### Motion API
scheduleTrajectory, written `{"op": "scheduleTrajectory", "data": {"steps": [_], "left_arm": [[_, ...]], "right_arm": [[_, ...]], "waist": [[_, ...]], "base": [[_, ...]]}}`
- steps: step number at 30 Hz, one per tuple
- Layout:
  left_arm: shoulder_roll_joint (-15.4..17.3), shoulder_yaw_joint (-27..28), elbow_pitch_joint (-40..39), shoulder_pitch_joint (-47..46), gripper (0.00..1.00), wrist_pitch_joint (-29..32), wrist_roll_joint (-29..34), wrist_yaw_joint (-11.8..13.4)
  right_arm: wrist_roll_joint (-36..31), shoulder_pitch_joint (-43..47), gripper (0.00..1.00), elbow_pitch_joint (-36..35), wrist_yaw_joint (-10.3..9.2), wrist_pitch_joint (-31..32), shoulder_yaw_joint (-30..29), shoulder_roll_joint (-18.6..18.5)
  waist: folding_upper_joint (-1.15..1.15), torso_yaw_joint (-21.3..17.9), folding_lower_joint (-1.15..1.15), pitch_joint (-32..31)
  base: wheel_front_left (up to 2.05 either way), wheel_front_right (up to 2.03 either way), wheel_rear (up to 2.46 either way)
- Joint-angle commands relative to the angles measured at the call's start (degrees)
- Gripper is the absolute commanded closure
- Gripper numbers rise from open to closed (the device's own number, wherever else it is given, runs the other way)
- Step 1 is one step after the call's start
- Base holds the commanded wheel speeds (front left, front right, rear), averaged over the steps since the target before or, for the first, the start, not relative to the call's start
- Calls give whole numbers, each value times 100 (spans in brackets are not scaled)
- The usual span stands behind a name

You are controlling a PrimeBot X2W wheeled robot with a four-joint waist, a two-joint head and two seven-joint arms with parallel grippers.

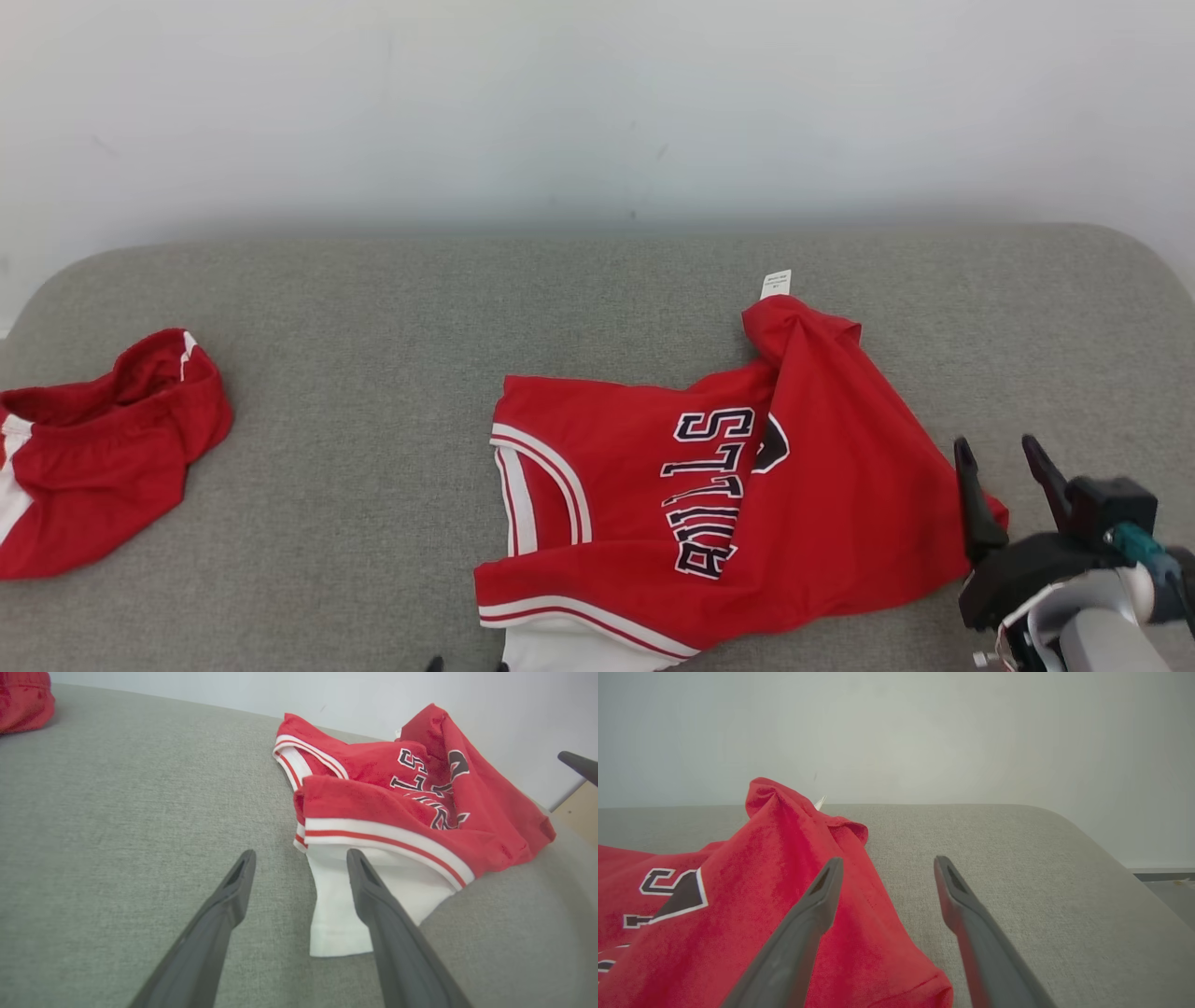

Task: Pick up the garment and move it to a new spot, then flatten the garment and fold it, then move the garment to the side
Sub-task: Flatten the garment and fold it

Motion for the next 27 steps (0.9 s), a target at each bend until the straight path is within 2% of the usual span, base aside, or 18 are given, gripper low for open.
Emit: {"op": "scheduleTrajectory", "data": {"steps": [1, 5, 13, 27], "left_arm": [[51, -145, 44, 85, 0, -12, -72, 6], [114, -540, 176, 138, 0, -12, -293, 6], [147, -918, 773, -115, 0, -12, -468, 6], [44, -813, 1247, -491, 0, -12, -563, 6]], "right_arm": [[-59, 183, 0, -68, -14, -7, -83, 50], [-121, 416, 0, -75, -14, -7, -228, 80], [-112, 482, 0, 118, -14, 4, -259, 76], [-27, 125, 0, 645, -14, 70, -77, -41]], "waist": [[0, -36, 0, -15], [0, -84, 0, 2], [0, -143, 0, 21], [0, -129, 0, 77]], "base": [[0, 0, 0], [0, 0, 0], [0, 0, 0], [0, 0, 0]]}}
